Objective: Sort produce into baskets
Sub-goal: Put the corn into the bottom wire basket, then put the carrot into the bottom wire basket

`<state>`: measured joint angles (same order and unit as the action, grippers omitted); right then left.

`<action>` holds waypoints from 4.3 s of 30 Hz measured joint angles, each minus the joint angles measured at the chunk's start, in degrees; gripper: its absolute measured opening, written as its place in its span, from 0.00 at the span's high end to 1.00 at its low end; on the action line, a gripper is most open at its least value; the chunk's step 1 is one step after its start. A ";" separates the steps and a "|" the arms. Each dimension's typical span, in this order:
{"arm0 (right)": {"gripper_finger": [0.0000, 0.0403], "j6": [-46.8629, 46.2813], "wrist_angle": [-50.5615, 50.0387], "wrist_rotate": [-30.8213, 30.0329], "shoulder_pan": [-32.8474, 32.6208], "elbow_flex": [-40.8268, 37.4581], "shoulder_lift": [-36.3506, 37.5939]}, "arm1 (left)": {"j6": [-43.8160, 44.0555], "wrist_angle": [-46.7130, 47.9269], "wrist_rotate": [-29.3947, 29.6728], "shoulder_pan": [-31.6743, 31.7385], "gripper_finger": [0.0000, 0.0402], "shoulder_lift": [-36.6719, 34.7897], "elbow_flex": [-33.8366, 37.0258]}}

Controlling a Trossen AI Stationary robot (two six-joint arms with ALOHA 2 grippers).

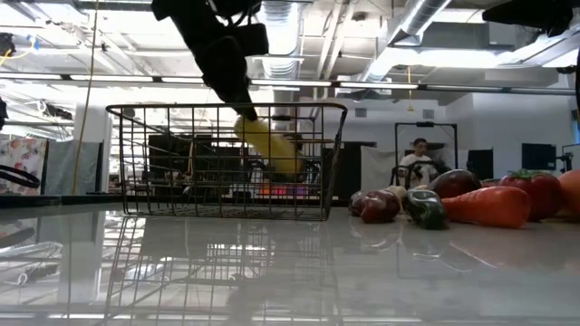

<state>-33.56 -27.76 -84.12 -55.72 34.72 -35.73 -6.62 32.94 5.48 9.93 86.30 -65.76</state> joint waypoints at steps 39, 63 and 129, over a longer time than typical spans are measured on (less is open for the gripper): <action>0.26 -29.79 -0.36 52.96 25.96 1.32 -37.87 | 13.53 -32.10 25.07 -37.74 0.39 -0.50 11.82; 0.30 -44.02 -9.53 48.51 17.20 6.15 -55.54 | 23.80 -34.05 29.83 -40.13 0.39 -0.52 11.80; 0.48 13.13 -6.60 50.50 24.03 29.88 -46.95 | -2.77 -14.57 17.33 -24.06 0.63 14.97 -12.96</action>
<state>-20.43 -34.35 -33.62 -31.69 64.60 -82.67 -9.39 18.37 22.81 -14.13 101.27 -78.72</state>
